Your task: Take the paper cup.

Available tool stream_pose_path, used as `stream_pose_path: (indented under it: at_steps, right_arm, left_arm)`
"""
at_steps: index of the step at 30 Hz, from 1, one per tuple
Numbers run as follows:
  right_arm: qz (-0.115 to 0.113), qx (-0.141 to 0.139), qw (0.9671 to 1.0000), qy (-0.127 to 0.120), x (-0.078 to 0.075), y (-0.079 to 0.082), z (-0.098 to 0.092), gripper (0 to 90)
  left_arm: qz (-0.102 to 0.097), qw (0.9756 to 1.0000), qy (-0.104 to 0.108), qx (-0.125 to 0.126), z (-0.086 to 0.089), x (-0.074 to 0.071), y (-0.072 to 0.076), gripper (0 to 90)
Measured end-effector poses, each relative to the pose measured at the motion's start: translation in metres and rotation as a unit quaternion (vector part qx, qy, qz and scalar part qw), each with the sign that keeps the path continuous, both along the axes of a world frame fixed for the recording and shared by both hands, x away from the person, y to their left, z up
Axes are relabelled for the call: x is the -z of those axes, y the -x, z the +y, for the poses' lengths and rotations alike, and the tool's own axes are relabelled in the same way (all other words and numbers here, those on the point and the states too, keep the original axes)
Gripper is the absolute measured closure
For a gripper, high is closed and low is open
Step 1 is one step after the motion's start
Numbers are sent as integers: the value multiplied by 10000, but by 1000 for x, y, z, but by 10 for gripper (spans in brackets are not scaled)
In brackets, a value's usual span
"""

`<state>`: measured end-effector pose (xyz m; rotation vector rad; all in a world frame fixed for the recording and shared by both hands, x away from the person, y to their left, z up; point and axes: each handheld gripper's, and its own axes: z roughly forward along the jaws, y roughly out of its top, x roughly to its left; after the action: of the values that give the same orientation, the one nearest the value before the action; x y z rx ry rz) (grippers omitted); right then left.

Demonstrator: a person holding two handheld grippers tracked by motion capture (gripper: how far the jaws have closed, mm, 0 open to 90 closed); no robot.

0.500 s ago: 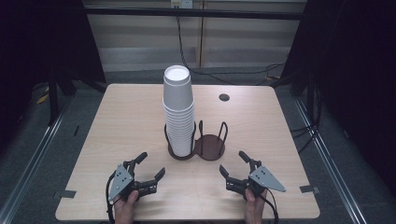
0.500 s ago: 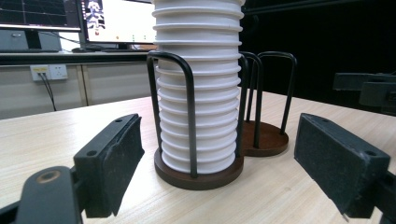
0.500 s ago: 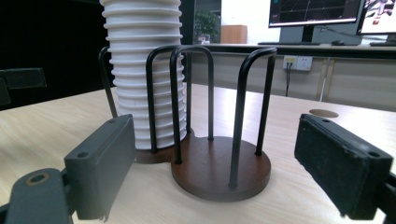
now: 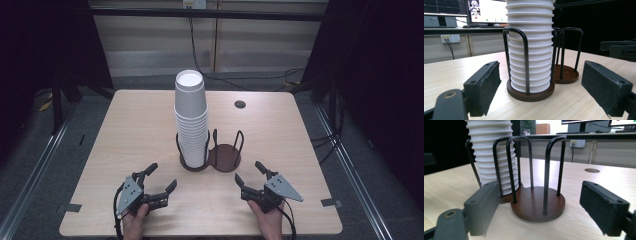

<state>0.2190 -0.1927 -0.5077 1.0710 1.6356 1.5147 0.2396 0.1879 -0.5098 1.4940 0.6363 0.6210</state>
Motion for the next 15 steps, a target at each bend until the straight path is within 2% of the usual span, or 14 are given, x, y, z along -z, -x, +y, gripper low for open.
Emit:
stream_pose_path:
  at_steps: [5,6,8,10,13,14,15]
  right_arm:
    - [162,-211,9995,-155,-2,-2,1,160]
    - [152,-270,9994,-127,-3,-1,0,161]
    - [143,-290,9994,-86,-6,0,-1,172]
    - [155,-368,9991,-121,-8,0,-1,224]
    - [198,-472,9986,-144,-11,-1,-1,239]
    - [225,-536,9982,-143,-12,-1,-2,248]
    - [307,-605,9976,-146,-14,-2,-2,254]
  left_arm:
    - [20,10000,26,11,0,0,0,155]
    - [-5,10000,-50,5,1,0,0,155]
    - [0,10000,-4,4,0,0,0,155]
    - [-10,10000,-54,8,1,0,0,155]
    - [-8,10000,-29,6,0,0,0,155]
    - [26,10000,11,18,0,0,0,155]
    - [-10,10000,-49,8,1,0,0,155]
